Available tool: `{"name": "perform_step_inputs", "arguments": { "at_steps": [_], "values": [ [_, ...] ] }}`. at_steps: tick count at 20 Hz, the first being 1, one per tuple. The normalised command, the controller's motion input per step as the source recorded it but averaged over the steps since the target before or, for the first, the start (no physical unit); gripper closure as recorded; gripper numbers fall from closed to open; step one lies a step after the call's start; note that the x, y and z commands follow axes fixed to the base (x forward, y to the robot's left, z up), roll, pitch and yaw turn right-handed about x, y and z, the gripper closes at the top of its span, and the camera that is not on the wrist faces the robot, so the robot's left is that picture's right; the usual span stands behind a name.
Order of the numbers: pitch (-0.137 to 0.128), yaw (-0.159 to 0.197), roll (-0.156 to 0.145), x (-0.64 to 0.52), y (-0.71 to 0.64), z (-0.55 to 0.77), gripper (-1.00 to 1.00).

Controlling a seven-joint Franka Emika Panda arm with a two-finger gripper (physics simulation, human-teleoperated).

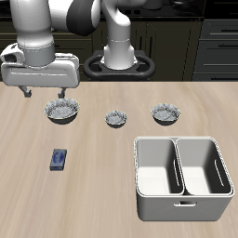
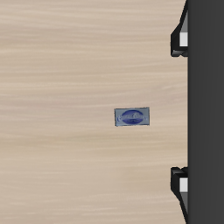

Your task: Place the cream cheese in the smallest bowl

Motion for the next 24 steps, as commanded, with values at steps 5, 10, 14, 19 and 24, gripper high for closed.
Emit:
{"name": "perform_step_inputs", "arguments": {
  "at_steps": [5, 10, 14, 19, 24],
  "values": [
    [0.013, -0.020, -0.001, -0.05, 0.12, -0.29, -1.00],
    [-0.016, 0.014, -0.019, -0.01, 0.01, -0.21, -1.00],
    [0.025, -0.003, -0.029, 0.01, -0.08, -0.33, -1.00],
    [0.013, 0.000, -0.002, 0.03, -0.03, -0.25, -1.00],
    [0.026, -0.002, -0.010, 0.05, -0.03, -0.27, -1.00]
  ]
}}
